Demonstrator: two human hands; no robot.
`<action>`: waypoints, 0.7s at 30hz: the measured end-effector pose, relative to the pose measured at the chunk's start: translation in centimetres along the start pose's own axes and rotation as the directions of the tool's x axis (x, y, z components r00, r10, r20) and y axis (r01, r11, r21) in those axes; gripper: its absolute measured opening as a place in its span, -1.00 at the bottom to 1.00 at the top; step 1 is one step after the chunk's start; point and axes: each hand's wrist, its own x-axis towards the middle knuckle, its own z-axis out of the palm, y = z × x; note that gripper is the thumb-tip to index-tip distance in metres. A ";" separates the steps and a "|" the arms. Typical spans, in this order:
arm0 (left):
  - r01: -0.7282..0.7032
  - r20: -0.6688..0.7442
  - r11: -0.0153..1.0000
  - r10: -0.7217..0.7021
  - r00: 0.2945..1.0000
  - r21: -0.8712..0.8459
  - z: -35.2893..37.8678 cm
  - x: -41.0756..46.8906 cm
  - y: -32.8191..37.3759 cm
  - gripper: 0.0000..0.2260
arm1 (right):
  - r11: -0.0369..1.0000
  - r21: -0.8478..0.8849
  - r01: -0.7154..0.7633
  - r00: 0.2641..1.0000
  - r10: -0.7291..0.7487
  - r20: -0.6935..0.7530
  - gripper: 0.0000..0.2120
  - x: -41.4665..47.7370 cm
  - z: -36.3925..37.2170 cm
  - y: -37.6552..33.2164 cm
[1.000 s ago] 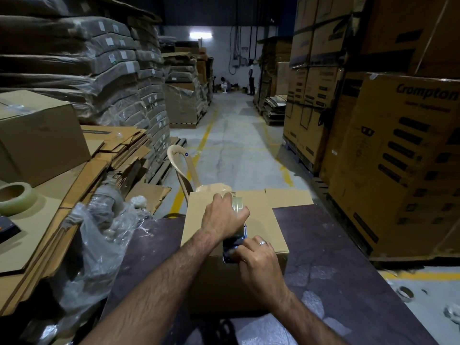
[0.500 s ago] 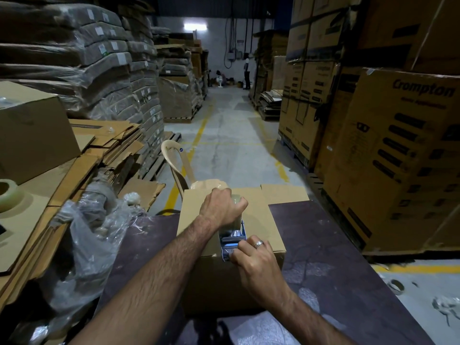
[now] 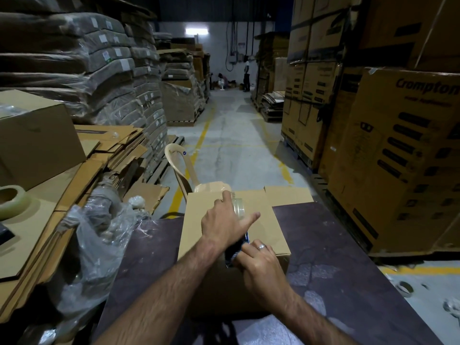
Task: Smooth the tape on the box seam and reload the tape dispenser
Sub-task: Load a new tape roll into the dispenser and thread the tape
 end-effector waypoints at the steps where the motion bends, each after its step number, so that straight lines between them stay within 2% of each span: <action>1: -0.015 -0.013 1.000 0.015 1.000 0.007 0.2 0.1 0.0 -0.34 | 1.000 -0.004 0.009 1.000 -0.009 0.006 -0.84 0.0 0.0 -0.1; 4: -0.039 -0.036 0.999 0.038 0.999 -0.020 0.3 0.7 0.2 -0.54 | 0.996 -0.010 0.085 0.996 -0.085 0.017 -0.83 -0.1 0.1 0.1; 9: -0.105 0.008 0.995 0.105 0.994 0.000 0.3 1.9 0.4 -0.62 | 0.973 -0.006 0.233 0.972 -0.232 0.025 -0.93 0.6 -0.6 0.1; 14: -0.144 0.057 0.989 0.142 0.988 0.041 0.2 3.0 0.6 -0.63 | 0.951 -0.011 0.310 0.950 -0.309 0.041 -0.89 1.7 -1.8 0.5; 18: -0.081 0.199 0.996 0.085 0.976 -0.029 -0.3 4.4 -0.1 -0.61 | 0.901 0.012 0.433 0.894 -0.431 0.125 -0.80 0.2 -1.5 0.1; 21: -0.060 0.266 0.998 0.055 0.962 0.012 -0.5 5.4 0.0 -0.53 | 0.915 -0.043 0.401 0.913 -0.395 0.101 -0.79 -0.7 -1.7 0.3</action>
